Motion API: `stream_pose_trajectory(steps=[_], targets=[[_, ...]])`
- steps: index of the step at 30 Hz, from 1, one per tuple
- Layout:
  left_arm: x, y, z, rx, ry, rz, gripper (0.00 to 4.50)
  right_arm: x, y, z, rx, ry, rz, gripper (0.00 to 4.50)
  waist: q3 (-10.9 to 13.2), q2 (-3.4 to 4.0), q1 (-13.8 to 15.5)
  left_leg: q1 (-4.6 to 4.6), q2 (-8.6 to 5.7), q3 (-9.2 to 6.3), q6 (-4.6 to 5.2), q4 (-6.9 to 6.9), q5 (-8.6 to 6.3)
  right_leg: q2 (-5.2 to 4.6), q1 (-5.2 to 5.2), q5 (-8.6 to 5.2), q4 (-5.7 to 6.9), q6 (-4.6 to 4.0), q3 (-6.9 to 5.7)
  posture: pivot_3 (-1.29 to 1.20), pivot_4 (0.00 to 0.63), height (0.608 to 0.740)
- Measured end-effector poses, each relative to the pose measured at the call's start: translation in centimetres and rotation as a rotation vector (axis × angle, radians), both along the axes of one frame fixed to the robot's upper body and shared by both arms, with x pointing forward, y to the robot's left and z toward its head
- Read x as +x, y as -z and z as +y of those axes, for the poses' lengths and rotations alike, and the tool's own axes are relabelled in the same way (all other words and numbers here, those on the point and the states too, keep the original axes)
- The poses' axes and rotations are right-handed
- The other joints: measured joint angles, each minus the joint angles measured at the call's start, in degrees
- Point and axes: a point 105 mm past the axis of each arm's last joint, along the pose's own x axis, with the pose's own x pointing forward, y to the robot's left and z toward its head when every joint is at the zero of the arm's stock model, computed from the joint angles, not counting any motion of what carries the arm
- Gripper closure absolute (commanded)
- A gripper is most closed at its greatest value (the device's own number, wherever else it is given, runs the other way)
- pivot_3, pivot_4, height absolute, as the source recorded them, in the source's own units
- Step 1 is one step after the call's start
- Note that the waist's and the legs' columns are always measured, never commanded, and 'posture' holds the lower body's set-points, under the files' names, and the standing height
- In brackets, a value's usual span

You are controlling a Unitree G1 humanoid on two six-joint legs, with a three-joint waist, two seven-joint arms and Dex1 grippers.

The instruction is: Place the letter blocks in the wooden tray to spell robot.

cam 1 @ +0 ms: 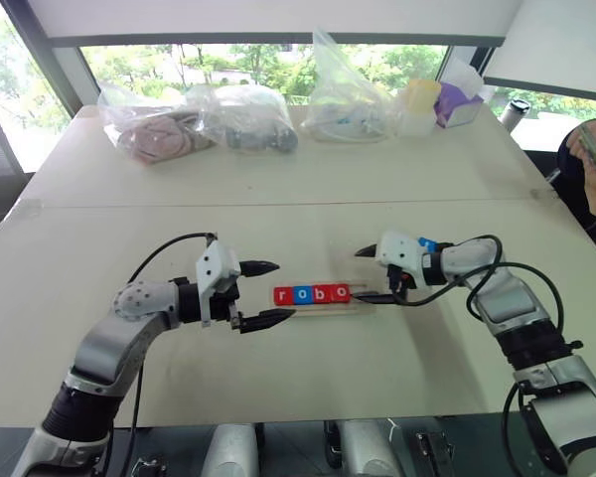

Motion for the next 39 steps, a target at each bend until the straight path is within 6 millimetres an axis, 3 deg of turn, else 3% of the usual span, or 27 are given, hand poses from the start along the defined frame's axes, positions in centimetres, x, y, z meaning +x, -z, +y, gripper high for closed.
stream_pose_trajectory(steps=[6, 12, 17, 23, 39], targets=[[-0.1, 0.1, 0.0, 0.0, -0.003, 0.005, 0.0, 0.3, -1.1, -2.7, -0.057, 0.06, -0.028, 0.07, 0.0, 0.0, 0.07, 0.0, -0.01, 0.01, 0.0, 0.01, 0.0, -0.01, 0.0, 0.0, -0.02, 0.0, 0.0, 0.0, 0.15, 0.74], [-0.1, 0.2, 0.0, -0.005, -0.002, 0.005, 0.0, 2.7, -3.6, -6.1, 0.049, 0.367, -0.126, 0.07, 0.0, 0.0, -0.11, 0.02, 0.0, 0.0, 0.0, 0.0, 0.0, 0.01, 0.0, 0.0, 0.04, -0.01, 0.01, 0.0, 0.15, 0.74], [0.0, 0.2, -0.2, -0.006, 0.004, 0.006, 0.0, 4.7, -2.7, -7.8, 0.151, 0.707, -0.132, 0.07, -0.01, 0.01, -0.03, 0.01, 0.0, 0.0, 0.0, 0.0, 0.0, 0.0, -0.01, 0.0, 0.04, -0.01, 0.01, 0.0, 0.15, 0.74], [0.4, 0.0, -0.3, -0.001, 0.006, -0.003, 0.0, 5.1, -0.6, -10.3, 0.213, 1.086, -0.041, 0.07, -0.02, 0.03, 0.04, -0.02, -0.01, 0.01, 0.0, 0.0, 0.0, -0.02, -0.01, 0.0, 0.02, -0.01, 0.03, 0.0, 0.15, 0.74], [0.5, 0.2, -0.4, -0.01, 0.007, -0.004, 0.0, 1.7, 0.8, -7.6, 0.416, 1.494, 0.084, 0.07, -0.06, 0.06, -0.14, -0.01, 0.02, -0.05, 0.0, -0.07, 0.0, 0.03, -0.05, 0.0, 0.06, -0.01, 0.02, 0.0, 0.15, 0.74]])
